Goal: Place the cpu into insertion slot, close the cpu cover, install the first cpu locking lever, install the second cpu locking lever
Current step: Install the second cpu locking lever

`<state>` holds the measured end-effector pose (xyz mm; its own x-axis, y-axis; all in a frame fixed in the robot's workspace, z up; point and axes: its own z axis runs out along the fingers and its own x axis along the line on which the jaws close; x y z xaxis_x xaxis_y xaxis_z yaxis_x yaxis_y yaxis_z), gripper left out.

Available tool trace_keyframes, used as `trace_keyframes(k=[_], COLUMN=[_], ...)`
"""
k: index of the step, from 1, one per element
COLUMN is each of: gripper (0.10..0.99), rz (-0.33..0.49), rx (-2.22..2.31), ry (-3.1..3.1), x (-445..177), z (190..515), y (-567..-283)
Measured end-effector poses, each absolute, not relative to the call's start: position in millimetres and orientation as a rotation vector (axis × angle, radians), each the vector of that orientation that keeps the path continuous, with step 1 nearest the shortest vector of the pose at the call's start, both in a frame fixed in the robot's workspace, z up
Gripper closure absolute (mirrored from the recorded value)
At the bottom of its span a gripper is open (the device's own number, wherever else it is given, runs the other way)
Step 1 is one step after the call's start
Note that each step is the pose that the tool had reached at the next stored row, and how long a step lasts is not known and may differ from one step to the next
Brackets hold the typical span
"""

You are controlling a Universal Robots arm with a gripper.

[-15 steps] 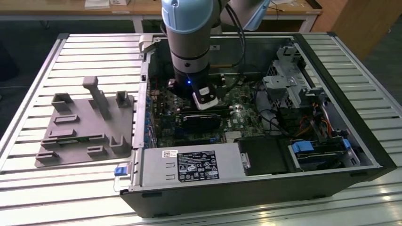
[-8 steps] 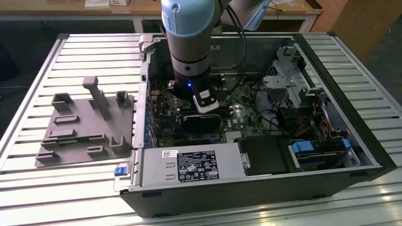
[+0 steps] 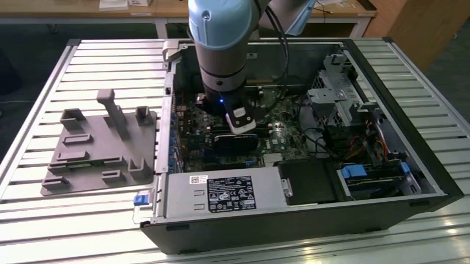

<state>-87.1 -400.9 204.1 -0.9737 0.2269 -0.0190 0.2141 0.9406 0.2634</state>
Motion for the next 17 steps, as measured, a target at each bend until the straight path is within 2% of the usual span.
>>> trace_keyframes(k=[17], gripper=[0.984], rz=[0.492], rx=[0.346], ry=[3.032], x=[-90.5], z=[198.8], y=[-407.5])
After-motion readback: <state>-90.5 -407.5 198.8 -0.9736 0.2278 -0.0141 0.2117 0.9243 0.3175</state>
